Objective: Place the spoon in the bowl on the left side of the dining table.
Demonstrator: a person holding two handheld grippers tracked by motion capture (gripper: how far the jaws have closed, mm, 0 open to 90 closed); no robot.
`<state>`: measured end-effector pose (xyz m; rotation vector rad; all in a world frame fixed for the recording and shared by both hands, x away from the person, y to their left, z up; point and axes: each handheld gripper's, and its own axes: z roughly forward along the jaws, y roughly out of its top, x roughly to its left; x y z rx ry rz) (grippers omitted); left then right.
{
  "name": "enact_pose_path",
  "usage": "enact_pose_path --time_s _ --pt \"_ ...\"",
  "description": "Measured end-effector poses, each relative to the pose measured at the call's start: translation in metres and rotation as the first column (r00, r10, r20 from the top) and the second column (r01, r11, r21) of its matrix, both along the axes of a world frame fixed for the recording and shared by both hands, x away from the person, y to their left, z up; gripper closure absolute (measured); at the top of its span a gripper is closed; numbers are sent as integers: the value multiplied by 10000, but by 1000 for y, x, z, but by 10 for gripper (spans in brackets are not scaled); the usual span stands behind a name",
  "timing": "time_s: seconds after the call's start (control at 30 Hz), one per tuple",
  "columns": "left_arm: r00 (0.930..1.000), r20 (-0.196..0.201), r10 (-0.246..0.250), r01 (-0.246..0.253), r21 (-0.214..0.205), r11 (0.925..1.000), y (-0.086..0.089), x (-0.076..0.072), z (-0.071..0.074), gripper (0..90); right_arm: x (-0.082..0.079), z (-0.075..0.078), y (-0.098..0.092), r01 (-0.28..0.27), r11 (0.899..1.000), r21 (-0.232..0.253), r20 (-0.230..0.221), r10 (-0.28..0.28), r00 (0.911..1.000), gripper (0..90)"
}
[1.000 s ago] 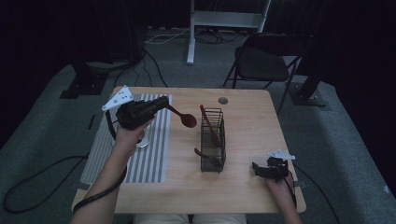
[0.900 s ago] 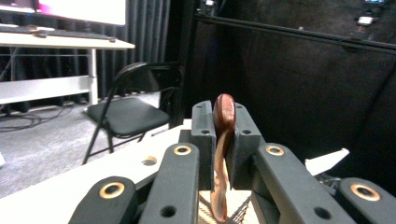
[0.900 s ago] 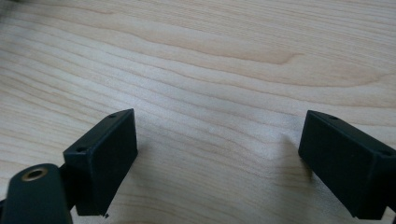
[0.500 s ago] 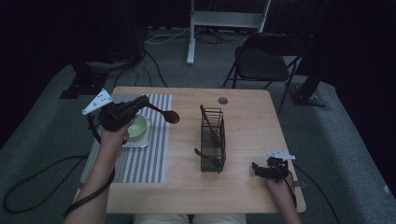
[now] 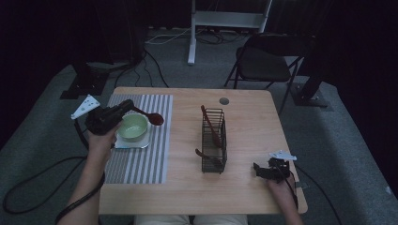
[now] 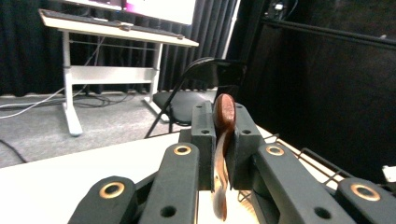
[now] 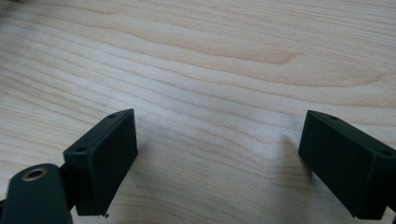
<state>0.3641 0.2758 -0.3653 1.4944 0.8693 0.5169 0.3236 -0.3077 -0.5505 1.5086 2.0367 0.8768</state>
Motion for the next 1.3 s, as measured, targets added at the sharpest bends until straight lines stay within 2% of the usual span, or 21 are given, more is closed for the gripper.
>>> enact_pose_path --time_s 0.03,0.2,0.43,0.6,0.83,0.87,1.17,1.2,1.3 --pt "9999 16 100 -100 156 9998 1 -1 -1 833 0 0 0 8 10000 -7 1 -8 10000 109" --pt "9990 -53 437 -438 -65 9990 14 -3 -7 833 0 0 0 13 10000 1 -2 -13 10000 109" --pt "9947 -197 1010 -1009 76 9949 28 -5 -19 833 0 0 0 7 10000 -8 0 -7 10000 109" --pt "9869 -400 1560 -1555 146 9877 42 -3 -32 833 0 0 0 16 10000 3 -11 -16 10000 109" --pt "9695 -756 2331 -2320 235 9724 57 -1 -49 833 0 0 0 14 10000 0 -5 -14 10000 109" --pt "9687 -841 2336 -2334 125 9723 59 0 -52 833 0 0 0 15 10000 0 -6 -15 10000 109" --pt "9479 -1215 2944 -2931 286 9556 63 1 -76 833 0 0 0 14 10000 4 -8 -14 10000 109" --pt "9491 -1299 2871 -2866 224 9578 63 1 -78 833 0 0 0 8 10000 -1 -5 -8 10000 109" --pt "9439 -1417 2984 -2965 346 9544 63 2 -85 833 0 0 0 14 10000 6 -5 -14 10000 109"
